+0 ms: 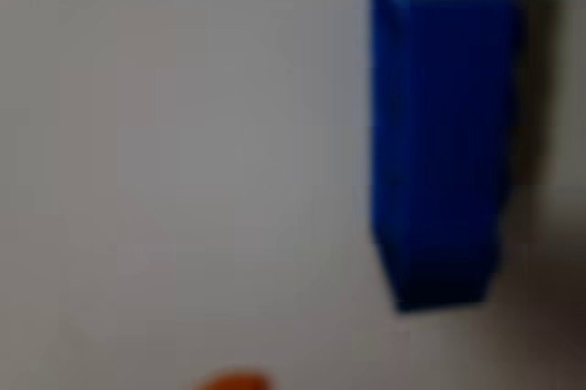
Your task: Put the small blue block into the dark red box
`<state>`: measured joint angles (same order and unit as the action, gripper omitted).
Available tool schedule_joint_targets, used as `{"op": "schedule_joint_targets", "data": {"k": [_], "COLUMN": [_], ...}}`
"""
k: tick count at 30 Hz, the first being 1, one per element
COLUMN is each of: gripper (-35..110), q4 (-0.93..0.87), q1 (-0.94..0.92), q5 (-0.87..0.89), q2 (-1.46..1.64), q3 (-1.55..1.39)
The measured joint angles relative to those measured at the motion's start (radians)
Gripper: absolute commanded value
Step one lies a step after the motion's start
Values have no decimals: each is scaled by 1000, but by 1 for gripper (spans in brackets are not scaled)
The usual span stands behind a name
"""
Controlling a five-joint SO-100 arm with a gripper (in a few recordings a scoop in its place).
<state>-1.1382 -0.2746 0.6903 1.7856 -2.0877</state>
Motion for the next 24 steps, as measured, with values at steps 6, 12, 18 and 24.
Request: {"op": "schedule_joint_targets", "data": {"k": [6, 12, 18, 24], "gripper": [23, 22, 0, 0], "q4": [37, 78, 71, 32], "q1": [3, 8, -6, -14], "q5": [18, 18, 29, -3], "q2": [-77, -146, -255, -324], "q3": [-2, 5, 89, 167]}}
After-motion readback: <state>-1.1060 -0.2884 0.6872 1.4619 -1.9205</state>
